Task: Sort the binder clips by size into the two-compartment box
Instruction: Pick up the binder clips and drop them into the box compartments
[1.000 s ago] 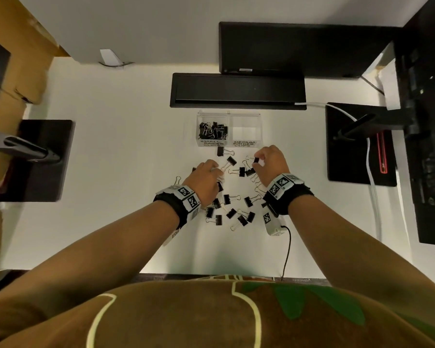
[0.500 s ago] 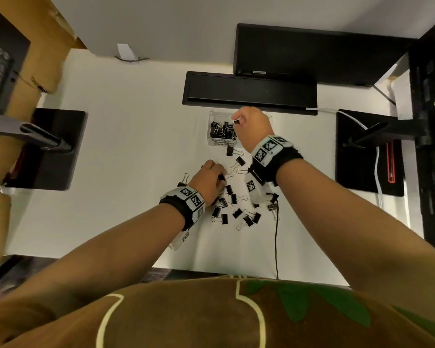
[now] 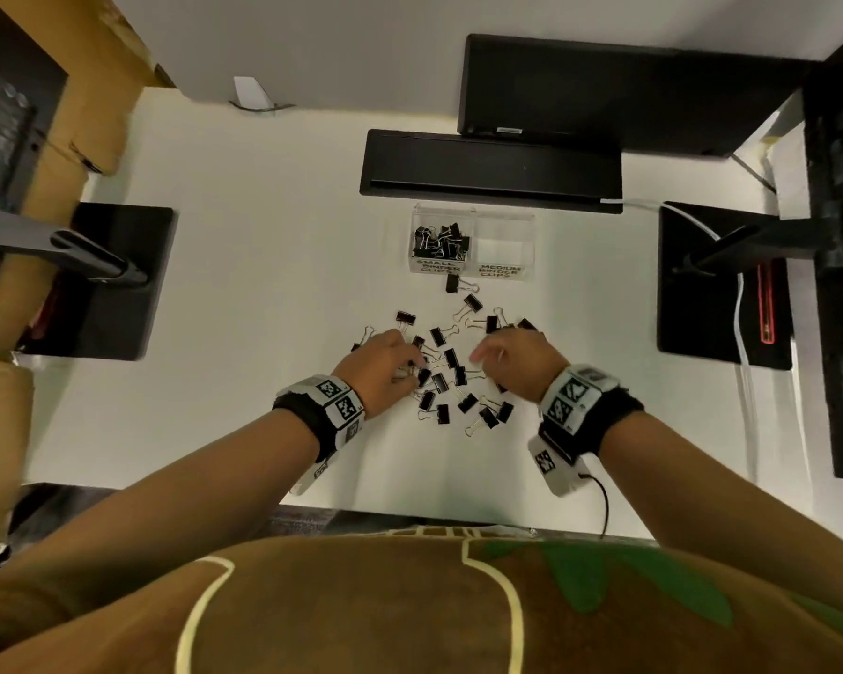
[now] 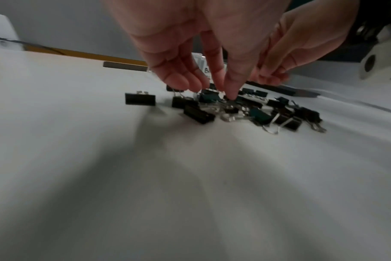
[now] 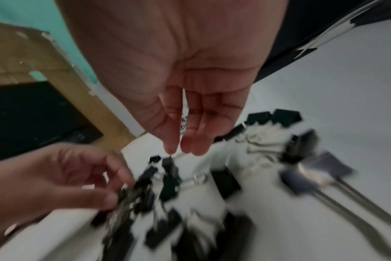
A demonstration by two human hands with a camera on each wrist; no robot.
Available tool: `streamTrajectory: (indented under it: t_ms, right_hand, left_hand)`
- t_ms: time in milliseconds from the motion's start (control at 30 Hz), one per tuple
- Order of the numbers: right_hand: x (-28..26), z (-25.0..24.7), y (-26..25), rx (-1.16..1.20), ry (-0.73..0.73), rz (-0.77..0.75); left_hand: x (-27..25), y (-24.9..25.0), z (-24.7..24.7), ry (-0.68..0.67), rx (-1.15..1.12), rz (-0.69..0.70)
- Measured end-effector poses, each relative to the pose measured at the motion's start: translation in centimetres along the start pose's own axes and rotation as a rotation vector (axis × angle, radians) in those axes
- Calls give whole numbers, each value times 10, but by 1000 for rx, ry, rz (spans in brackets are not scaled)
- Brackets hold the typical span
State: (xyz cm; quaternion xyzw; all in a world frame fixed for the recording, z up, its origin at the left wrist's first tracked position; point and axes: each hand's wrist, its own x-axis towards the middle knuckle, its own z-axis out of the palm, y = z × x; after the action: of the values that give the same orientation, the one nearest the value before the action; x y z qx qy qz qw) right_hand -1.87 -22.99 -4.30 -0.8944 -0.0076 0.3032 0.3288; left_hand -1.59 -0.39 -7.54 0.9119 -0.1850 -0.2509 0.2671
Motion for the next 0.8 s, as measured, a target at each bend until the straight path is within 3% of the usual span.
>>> streamTrajectory:
  t_ms: [67, 233, 500, 633, 800]
  right_hand:
    - [-15, 12, 9, -91, -60, -31]
    - [-25, 35, 24, -197, -41, -6]
    - [-30, 4, 33, 33, 184, 84]
    - [-48, -3, 56, -1, 258, 188]
    - [-56, 11, 65, 0, 191, 291]
  left_hand:
    - [-1, 2, 6, -33, 18, 28]
    - [8, 11, 6, -5, 3, 4]
    - [-1, 11, -1, 59, -57, -30]
    - [-20, 11, 8, -15, 20, -4]
    - [-29, 20, 24, -137, 96, 15]
